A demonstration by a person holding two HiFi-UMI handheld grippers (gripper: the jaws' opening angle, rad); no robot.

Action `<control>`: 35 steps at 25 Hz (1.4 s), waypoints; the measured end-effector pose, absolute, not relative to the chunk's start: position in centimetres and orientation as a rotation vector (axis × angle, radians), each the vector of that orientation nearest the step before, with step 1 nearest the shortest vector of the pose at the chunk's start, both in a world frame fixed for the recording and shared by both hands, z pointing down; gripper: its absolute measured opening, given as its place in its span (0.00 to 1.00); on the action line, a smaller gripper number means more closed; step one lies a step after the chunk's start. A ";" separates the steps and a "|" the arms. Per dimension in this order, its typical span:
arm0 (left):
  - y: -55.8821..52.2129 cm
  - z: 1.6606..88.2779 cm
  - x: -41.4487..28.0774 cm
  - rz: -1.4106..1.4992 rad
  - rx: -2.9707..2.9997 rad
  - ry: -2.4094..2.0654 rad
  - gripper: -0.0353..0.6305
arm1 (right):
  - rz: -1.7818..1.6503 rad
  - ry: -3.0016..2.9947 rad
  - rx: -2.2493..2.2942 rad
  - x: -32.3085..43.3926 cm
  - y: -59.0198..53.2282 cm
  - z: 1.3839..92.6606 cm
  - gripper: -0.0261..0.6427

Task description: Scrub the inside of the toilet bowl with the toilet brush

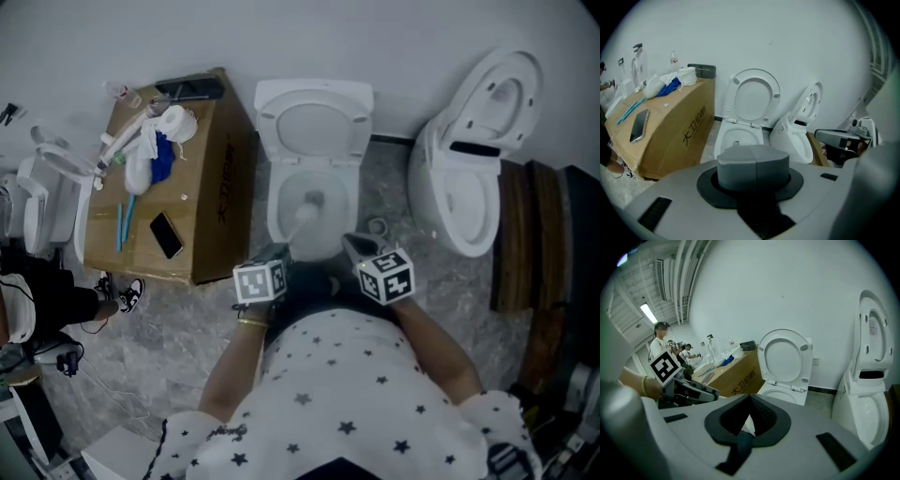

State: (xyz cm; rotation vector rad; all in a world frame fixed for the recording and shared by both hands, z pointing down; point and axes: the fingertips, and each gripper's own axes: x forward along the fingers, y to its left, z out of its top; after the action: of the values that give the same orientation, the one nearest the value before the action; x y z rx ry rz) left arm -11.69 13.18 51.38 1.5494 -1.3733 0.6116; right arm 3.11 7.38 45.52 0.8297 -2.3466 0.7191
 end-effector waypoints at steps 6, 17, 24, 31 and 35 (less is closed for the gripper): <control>13.3 51.3 -11.2 0.603 1.556 -1.384 0.27 | 0.733 -2.341 0.824 3.5 7.8 45.9 0.05; 13.1 51.2 -10.8 0.605 1.547 -1.385 0.27 | 0.747 -2.306 0.832 4.4 7.6 46.6 0.05; 13.0 51.2 -11.0 0.605 1.547 -1.384 0.27 | 0.754 -2.296 0.832 4.4 7.3 47.0 0.05; 12.9 51.1 -11.0 0.596 1.540 -1.381 0.27 | 0.771 -2.284 0.822 4.4 7.0 47.2 0.05; 12.8 51.0 -11.0 0.592 1.539 -1.383 0.27 | 0.768 -2.273 0.810 4.3 7.1 47.4 0.05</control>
State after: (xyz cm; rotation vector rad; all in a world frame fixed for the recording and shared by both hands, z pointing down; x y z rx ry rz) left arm -11.05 12.81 51.00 1.5390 -1.3826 0.5922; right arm 4.35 7.14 47.39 0.8100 -2.2729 0.7684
